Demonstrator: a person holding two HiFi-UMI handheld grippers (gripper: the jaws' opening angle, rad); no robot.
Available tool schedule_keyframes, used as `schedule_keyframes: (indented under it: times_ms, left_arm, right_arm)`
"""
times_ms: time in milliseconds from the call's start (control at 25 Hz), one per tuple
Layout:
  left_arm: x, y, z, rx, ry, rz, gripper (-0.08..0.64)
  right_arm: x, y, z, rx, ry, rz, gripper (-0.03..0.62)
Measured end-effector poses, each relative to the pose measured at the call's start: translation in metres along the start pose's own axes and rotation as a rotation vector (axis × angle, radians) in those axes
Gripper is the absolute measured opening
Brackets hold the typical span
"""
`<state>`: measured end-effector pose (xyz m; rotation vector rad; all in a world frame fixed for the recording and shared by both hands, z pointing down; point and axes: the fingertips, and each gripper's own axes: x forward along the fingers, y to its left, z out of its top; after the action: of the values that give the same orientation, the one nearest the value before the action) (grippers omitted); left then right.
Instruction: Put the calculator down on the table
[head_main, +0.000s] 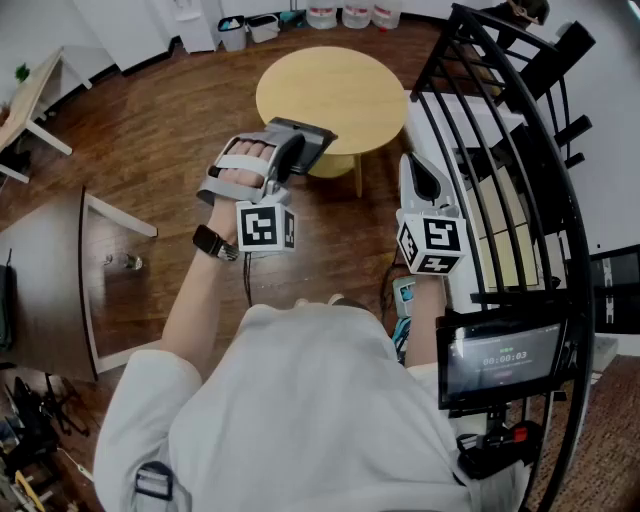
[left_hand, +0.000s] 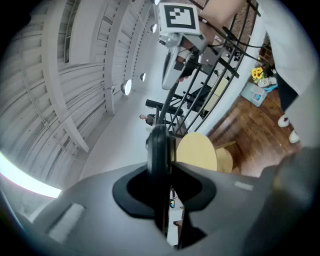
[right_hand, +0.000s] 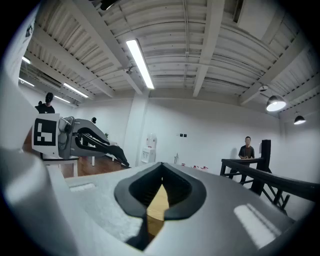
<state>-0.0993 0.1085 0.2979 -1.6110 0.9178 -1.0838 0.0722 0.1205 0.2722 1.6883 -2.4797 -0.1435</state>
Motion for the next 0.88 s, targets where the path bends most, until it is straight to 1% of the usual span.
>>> schedule_keyframes:
  times_ms: [320, 520, 720, 880]
  left_arm:
    - [0.003, -0.003, -0.005, -0.007, -0.001, -0.001, 0.098]
    - [0.007, -0.012, -0.007, -0.007, 0.002, -0.028, 0.098]
    - [0.026, -0.019, -0.01, 0.002, 0.011, -0.051, 0.098]
    - [0.049, -0.021, -0.014, 0.001, 0.018, -0.06, 0.098]
  right_arm:
    - [0.002, 0.009, -0.002, -0.029, 0.008, 0.003, 0.002]
    - [0.011, 0.01, -0.007, -0.028, 0.025, 0.01, 0.003]
    - [0.031, 0.002, -0.015, -0.02, 0.035, 0.03, 0.003]
    - [0.056, -0.012, -0.023, -0.007, 0.052, 0.035, 0.003]
